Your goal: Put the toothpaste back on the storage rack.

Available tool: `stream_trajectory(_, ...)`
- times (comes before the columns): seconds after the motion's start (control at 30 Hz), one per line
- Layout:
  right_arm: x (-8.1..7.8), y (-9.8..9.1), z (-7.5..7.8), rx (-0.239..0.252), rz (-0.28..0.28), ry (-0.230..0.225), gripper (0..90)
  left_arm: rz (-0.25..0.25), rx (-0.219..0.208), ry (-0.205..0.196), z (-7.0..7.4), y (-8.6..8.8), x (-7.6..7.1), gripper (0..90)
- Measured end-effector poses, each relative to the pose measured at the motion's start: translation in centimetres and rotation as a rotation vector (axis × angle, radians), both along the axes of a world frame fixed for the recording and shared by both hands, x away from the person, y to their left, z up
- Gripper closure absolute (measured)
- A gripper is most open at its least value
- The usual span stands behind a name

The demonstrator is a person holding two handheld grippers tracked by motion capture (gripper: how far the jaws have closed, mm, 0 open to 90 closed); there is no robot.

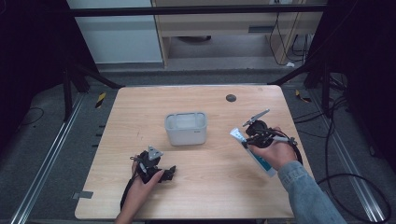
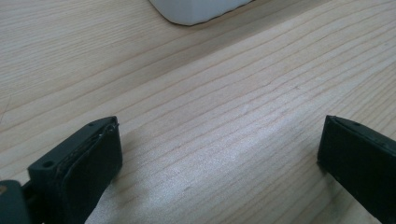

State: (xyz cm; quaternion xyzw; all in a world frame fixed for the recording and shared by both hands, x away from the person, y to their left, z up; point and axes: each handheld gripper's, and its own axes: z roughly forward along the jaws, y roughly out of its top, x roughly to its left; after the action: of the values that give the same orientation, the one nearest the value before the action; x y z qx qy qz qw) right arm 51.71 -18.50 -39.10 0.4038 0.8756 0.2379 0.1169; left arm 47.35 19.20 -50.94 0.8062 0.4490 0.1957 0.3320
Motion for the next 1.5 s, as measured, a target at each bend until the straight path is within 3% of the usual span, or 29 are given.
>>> stream_trajectory(0.33,0.5,-0.8,1.5,0.051,-0.069,-0.044,79.5,0.008,0.000,0.000,0.0,-0.1,0.0,0.0)
stream_trajectory(0.43,0.5,-1.1,1.9,0.104,-0.095,-0.084,79.6,0.009,0.000,0.000,0.0,-0.2,0.0,0.0)
stream_trajectory(0.7,0.2,-0.9,3.3,0.157,-0.122,-0.183,79.6,0.009,0.001,0.000,0.0,-0.2,0.1,0.0)
stream_trajectory(0.93,0.4,-0.5,4.1,0.185,-0.154,-0.231,79.5,0.011,0.001,0.000,0.0,-0.3,0.0,0.0)
stream_trajectory(1.13,0.7,0.9,4.0,0.210,-0.160,-0.272,79.6,0.014,0.002,0.001,0.0,-0.3,0.0,0.0)
stream_trajectory(1.23,0.8,2.6,4.5,0.236,-0.147,-0.319,79.5,0.014,0.002,0.000,0.0,-0.4,0.1,0.0)
stream_trajectory(1.5,1.5,4.9,6.0,0.286,-0.137,-0.374,79.4,0.008,0.002,-0.002,0.0,-0.4,0.0,0.0)
